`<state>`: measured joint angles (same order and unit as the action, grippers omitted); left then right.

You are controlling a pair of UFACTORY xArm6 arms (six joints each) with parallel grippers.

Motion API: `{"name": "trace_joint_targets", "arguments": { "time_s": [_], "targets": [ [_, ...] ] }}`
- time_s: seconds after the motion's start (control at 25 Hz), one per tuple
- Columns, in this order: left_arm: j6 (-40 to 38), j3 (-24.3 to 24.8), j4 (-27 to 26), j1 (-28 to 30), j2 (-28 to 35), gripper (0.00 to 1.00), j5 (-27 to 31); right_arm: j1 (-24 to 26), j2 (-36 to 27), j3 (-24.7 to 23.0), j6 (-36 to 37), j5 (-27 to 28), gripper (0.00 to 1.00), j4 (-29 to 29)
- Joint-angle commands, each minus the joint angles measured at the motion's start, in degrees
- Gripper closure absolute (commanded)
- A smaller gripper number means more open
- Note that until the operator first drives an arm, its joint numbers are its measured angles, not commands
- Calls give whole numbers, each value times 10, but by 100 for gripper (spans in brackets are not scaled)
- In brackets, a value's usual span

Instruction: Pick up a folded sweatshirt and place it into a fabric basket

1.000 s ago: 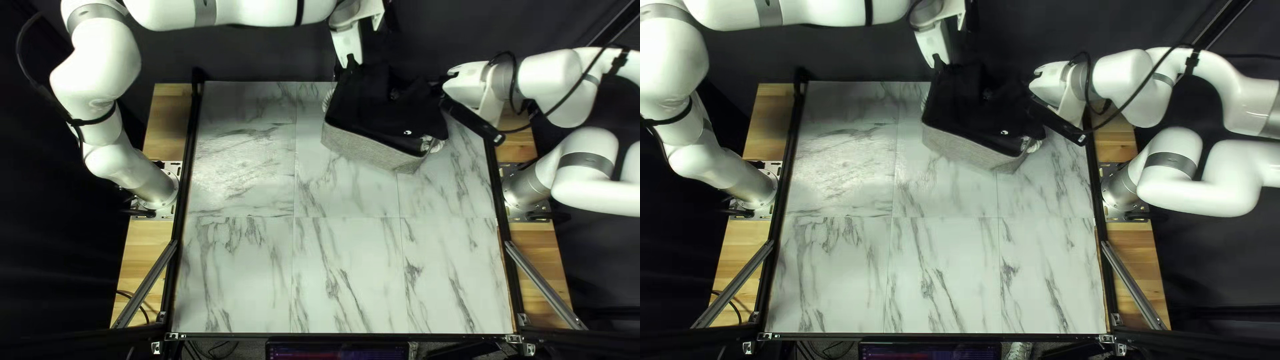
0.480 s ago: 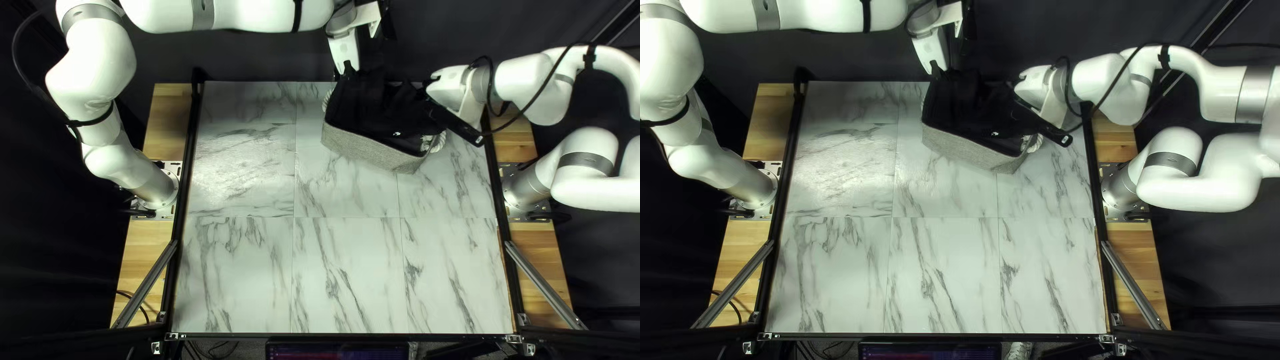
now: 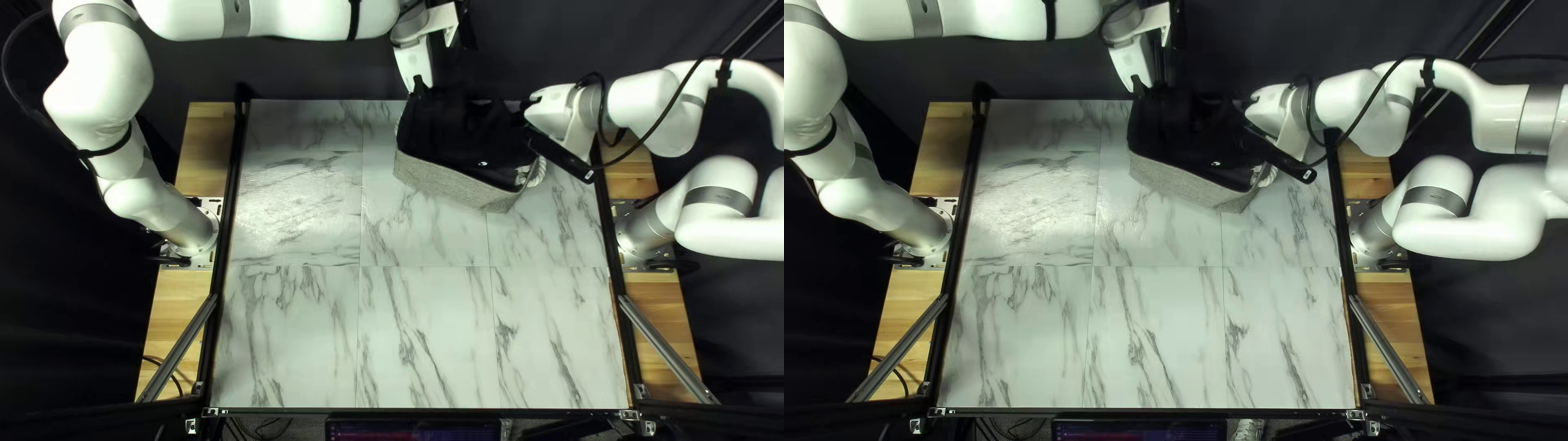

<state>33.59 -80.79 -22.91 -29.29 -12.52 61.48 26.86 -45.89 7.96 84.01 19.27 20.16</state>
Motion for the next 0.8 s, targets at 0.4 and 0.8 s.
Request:
{"name": "trace_joint_targets", "arguments": {
  "time_s": [0.4, 0.8],
  "targets": [
    [-7, -46, 6, 22, -66, 100, -7, -6, -153, -118, 33, 33, 100, -56],
    [43, -50, -12, 25, -103, 100, -37, 6, -116, -114, 29, 4, 100, -52]
  ]
}}
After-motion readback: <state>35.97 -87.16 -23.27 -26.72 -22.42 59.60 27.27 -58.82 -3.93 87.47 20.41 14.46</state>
